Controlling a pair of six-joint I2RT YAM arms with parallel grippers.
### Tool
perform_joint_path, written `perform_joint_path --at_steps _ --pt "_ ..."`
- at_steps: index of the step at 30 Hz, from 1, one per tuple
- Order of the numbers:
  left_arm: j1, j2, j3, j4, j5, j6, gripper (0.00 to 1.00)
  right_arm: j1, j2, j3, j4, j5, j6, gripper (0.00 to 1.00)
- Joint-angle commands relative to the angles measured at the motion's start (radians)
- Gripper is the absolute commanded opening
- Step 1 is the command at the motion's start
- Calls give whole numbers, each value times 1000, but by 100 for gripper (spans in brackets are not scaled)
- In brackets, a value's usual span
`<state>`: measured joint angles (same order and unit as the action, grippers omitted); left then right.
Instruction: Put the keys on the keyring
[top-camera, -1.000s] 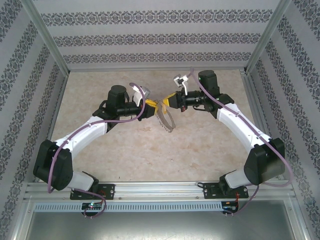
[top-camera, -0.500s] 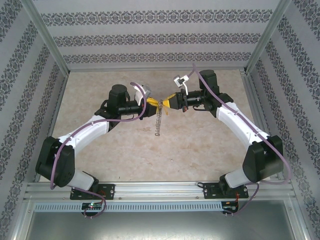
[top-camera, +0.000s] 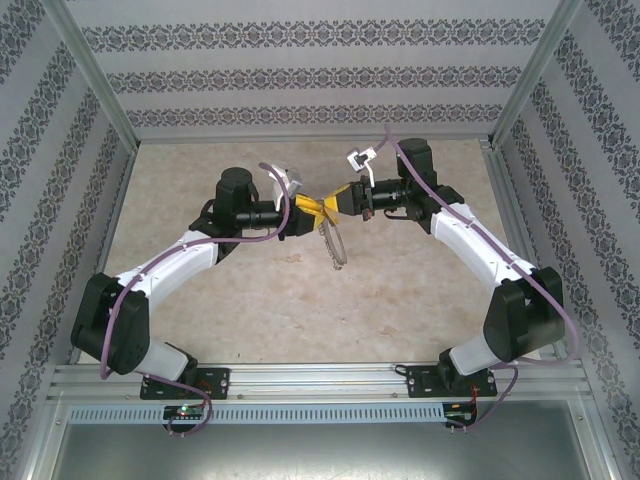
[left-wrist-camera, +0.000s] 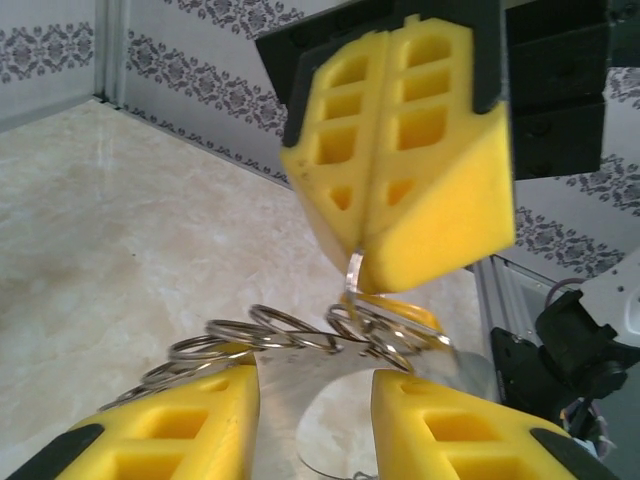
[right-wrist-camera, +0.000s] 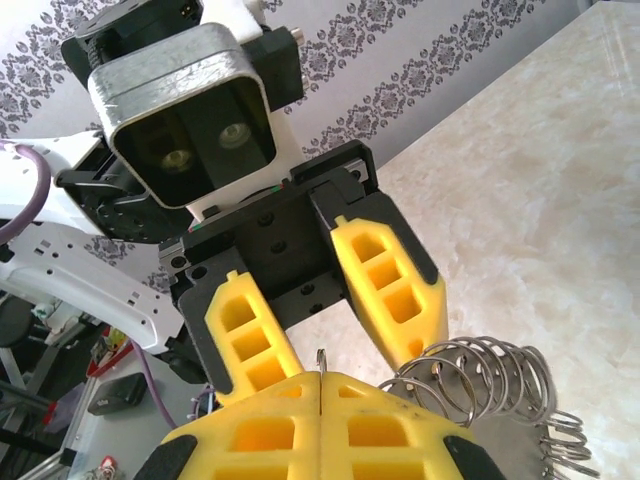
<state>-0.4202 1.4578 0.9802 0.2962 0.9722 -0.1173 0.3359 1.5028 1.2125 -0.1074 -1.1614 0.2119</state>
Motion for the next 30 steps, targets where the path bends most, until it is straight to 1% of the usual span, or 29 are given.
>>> perform_joint_path --at_steps 1,4,9,15,20,23,27,30 --pt "-21 -10 30 73 86 -35 36 2 6 -14 80 26 34 0" --pt "-22 -18 20 121 101 -76 36 2 1 -19 97 33 43 0" --pt "-24 -26 -4 172 29 -99 38 0 3 -32 119 16 50 0" --pt "-18 -49 -27 123 -71 -43 37 -15 1 -39 141 -10 58 0" --pt "20 -97 -60 92 -128 -13 35 -34 -6 -37 141 -31 57 0" --pt "40 -124 -69 67 -148 5 36 -45 -6 -36 143 -51 55 0" --pt "44 -130 -56 10 -180 44 36 -50 -6 -33 143 -82 51 0" --pt "44 -107 -34 -9 -165 55 36 -50 -4 -30 144 -96 52 0"
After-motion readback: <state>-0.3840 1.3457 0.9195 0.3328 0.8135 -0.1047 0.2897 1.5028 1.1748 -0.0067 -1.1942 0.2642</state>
